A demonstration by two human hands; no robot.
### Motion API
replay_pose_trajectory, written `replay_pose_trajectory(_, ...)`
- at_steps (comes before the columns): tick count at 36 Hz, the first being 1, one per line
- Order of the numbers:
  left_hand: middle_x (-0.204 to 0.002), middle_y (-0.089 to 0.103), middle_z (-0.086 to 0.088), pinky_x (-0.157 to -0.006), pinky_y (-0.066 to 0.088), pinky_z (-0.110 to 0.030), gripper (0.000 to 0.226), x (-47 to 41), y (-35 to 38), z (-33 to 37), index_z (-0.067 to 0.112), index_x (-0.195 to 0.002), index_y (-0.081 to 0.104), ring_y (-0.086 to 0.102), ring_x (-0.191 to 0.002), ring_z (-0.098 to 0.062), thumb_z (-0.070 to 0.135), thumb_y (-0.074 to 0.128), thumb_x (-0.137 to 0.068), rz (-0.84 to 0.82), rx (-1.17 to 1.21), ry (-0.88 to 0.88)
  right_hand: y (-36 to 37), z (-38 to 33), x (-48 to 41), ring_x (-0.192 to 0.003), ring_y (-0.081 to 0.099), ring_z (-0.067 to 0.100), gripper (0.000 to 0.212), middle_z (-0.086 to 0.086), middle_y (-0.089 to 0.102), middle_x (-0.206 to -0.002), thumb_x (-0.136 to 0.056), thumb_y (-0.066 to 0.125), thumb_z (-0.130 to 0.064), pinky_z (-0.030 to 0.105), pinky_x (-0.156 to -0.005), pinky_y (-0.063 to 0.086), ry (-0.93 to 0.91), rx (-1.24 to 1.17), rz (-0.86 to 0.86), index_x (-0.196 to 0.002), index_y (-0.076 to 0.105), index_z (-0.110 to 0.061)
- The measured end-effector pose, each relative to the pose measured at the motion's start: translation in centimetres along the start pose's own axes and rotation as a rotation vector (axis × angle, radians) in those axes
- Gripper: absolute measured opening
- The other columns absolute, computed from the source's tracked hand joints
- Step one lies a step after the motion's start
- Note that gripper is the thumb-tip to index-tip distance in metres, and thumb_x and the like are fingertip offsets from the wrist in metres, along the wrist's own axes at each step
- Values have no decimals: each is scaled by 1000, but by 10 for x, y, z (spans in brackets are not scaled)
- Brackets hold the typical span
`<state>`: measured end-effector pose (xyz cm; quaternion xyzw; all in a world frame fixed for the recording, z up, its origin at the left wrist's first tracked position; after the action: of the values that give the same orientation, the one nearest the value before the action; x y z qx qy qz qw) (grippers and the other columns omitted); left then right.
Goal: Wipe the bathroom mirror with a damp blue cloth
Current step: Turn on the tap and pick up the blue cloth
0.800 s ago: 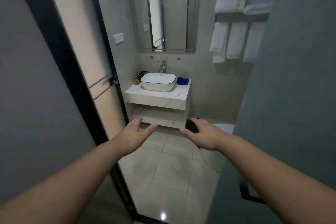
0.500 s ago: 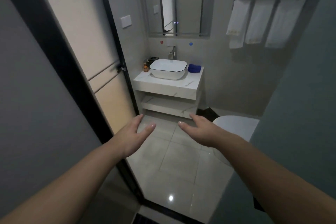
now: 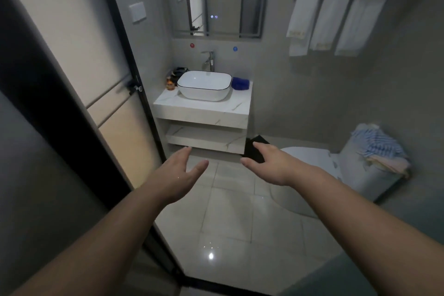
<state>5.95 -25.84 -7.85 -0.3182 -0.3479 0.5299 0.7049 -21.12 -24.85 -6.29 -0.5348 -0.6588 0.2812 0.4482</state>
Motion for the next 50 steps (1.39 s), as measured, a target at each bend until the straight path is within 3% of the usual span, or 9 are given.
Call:
replay_pose_trajectory(7,-178,17,4,-130,23,-43,94,-54,3,19,28,-171,15,19,-163,-18,82,37,-97,-73,-22,56,-20,-5,-20,-155,35,21,78,0,35,-170,-102,54,-63,33,-119,31,13,-3,-9,-165,31,-24)
replay_pose_trajectory(14,-178,17,4,-129,23,-41,94,-106,4,23,27,-171,16,22,-163,-19,80,41,-97,-89,-83,19,-17,-1,-93,-159,28,23,103,1,26,-174,-87,63,-76,43,-128,31,-7,112,-15,-167,22,-25)
replay_pose_trajectory(23,-177,21,1,-128,28,-42,99,-176,-15,2,25,-170,17,29,-160,-21,85,38,-94,-50,-151,-74,3,-23,-202,-162,20,30,106,4,15,-177,-89,59,-78,52,-129,27,-78,58,-106,-169,13,-28)
replay_pose_trajectory(35,-177,24,-3,-131,25,-41,97,-267,-26,-27,19,-170,22,27,-161,-20,80,42,-97,-28,5,-162,37,-66,-311,-161,24,31,92,7,22,-176,-96,48,-73,52,-127,29,-62,58,-191,-168,19,-25)
replay_pose_trajectory(41,-177,22,-2,-130,21,-39,92,-324,-29,-37,19,-170,22,23,-162,-20,74,45,-100,-24,116,-165,16,-52,-354,-160,26,30,91,8,21,-175,-99,50,-70,46,-128,28,-31,85,-177,-169,19,-22)
replay_pose_trajectory(46,-177,23,-4,-132,22,-43,94,-367,-18,-33,17,-170,24,27,-162,-23,76,43,-99,-48,258,-224,-14,-35,-392,-160,29,27,99,6,26,-174,-88,48,-80,48,-128,31,6,69,-123,-168,23,-25)
replay_pose_trajectory(50,-177,22,-8,-131,22,-41,95,-408,-6,-12,13,-170,22,25,-162,-25,74,44,-100,-104,234,-190,-41,-34,-425,-157,33,29,95,9,30,-172,-92,50,-78,44,-124,35,-18,91,-100,-167,25,-25)
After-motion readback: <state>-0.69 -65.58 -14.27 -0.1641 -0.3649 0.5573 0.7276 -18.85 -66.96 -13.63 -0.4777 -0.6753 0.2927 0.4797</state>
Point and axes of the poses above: each hand's wrist, its own x-axis away from the middle knuckle, its own y-axis out of the palm, z = x × y, the point moved 8 cm from there along -x, towards the middle knuckle
